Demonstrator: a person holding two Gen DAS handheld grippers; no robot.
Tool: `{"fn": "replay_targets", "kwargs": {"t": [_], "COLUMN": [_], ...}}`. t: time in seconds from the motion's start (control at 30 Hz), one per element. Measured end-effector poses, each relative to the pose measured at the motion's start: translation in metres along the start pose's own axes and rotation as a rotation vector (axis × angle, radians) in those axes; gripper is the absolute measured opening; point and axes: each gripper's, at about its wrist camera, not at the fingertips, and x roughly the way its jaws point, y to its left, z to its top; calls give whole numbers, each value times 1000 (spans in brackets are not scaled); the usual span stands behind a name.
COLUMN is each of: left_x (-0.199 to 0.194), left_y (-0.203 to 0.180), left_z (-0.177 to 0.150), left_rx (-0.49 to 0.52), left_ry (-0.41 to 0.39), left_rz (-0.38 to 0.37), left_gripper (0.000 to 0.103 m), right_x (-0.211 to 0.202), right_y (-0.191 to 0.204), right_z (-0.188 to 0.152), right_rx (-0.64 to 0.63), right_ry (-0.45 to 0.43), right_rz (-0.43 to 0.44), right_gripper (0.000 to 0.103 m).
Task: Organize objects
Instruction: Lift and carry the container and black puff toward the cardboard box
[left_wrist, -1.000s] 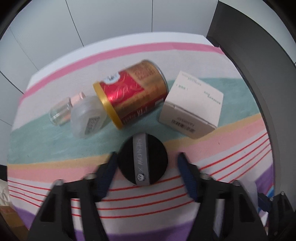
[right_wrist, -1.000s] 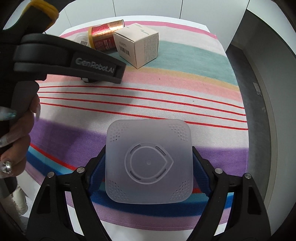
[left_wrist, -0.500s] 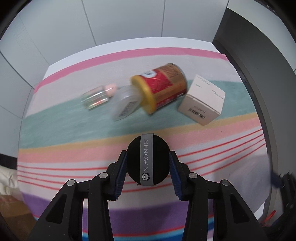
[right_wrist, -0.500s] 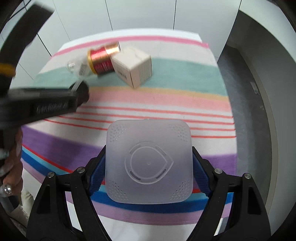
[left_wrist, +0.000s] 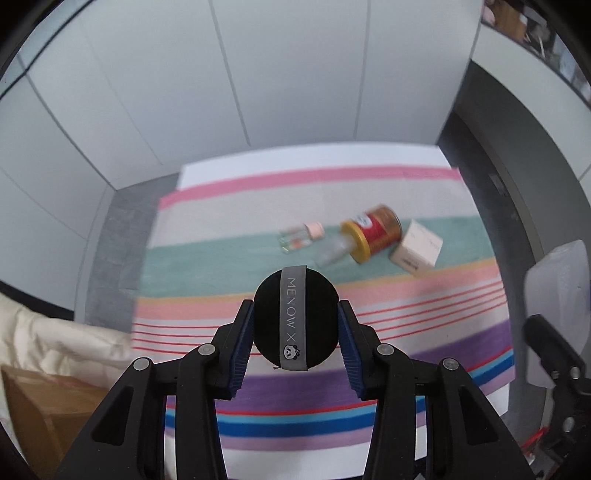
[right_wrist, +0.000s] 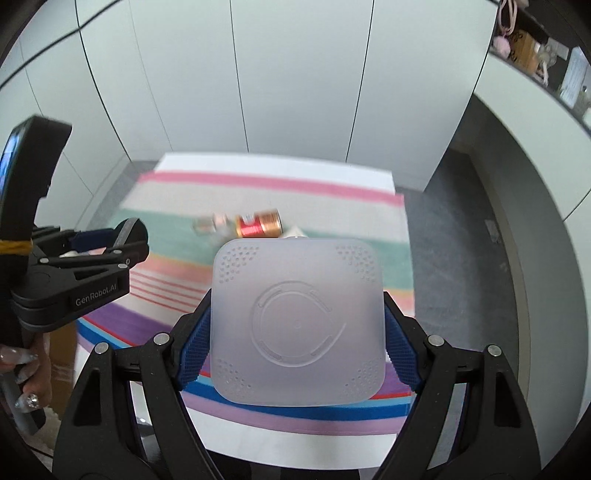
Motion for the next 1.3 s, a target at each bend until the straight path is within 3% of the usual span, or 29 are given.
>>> {"fn": "replay_targets", "kwargs": {"t": [0.23,0.53,1.07,1.3], "left_x": [-72,-113,-166,-199], "left_y": [31,38,40,37], "left_z": [9,-9,-86,-122], "left_rx": [-53,-48,-70,-51], "left_ry": [-80,-108,-90,-143], "left_rz": [13,6,-46,-50], "left_gripper": [44,44,44,44], "right_x": [-67,-104,-145,-167], "right_y": [18,39,33,33], "right_z": [26,24,-41,-77], "right_rx": [-30,-69,-36,-27], "right_ry": [-83,-133,-117,-131], "right_rz": [6,30,84,93], "right_gripper": [83,83,83,84]}}
